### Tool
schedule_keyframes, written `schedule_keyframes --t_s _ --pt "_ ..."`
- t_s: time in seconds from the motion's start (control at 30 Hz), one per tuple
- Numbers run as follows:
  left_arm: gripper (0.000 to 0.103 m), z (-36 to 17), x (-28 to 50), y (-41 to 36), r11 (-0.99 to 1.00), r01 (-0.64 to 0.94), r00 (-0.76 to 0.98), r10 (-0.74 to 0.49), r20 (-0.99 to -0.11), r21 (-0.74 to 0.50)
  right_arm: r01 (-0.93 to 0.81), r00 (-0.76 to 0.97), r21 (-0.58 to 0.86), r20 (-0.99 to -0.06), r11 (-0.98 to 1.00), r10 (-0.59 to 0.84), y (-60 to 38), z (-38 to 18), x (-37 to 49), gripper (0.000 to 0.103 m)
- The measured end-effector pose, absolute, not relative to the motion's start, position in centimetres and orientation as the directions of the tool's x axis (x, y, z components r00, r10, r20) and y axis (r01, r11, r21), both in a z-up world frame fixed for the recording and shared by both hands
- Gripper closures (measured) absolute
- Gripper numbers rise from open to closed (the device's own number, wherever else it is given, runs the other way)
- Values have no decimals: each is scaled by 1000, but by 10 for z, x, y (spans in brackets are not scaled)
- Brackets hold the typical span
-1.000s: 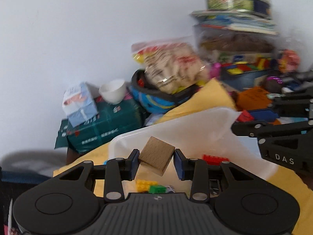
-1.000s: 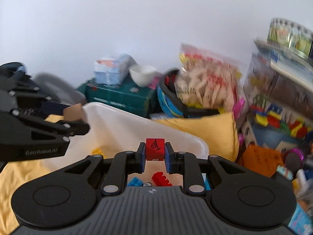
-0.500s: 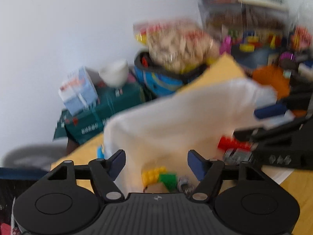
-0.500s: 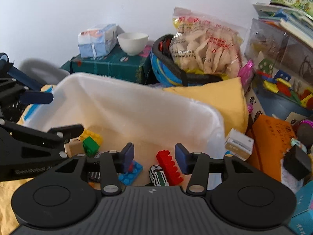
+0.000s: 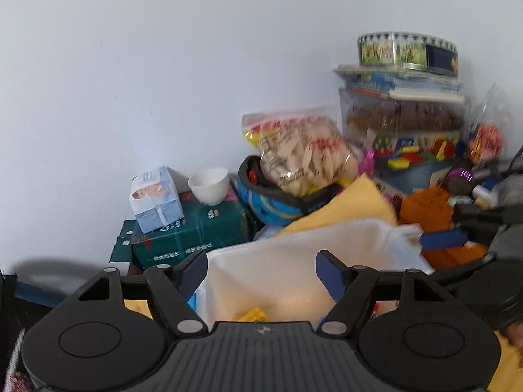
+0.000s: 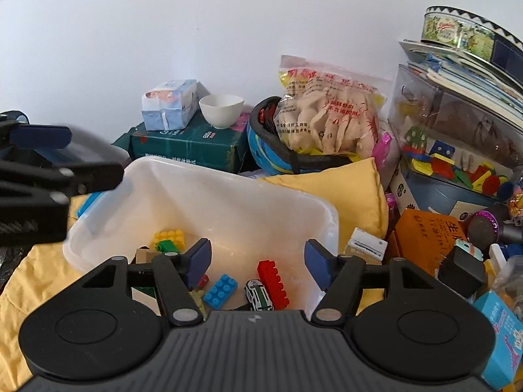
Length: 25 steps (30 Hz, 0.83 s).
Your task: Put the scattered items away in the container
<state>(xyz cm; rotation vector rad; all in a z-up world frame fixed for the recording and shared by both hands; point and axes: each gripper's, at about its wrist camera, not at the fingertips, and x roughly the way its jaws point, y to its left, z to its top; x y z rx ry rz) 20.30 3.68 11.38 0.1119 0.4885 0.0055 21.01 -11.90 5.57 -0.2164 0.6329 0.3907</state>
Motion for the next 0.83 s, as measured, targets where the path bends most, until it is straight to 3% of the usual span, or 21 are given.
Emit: schedule_keyframes --t_s 0.23,0.63,0.83 --pt "17 116 213 37 998 -2 844 35 -535 63 -423 732 -65 -612 904 299 -125 57 210 35" --pt "17 87 236 31 986 -29 763 128 -633 165 -432 700 -37 -644 901 309 -125 47 213 31" --pt "16 78 236 24 978 -23 763 152 -628 208 -421 699 -37 -650 906 299 -124 44 214 28"
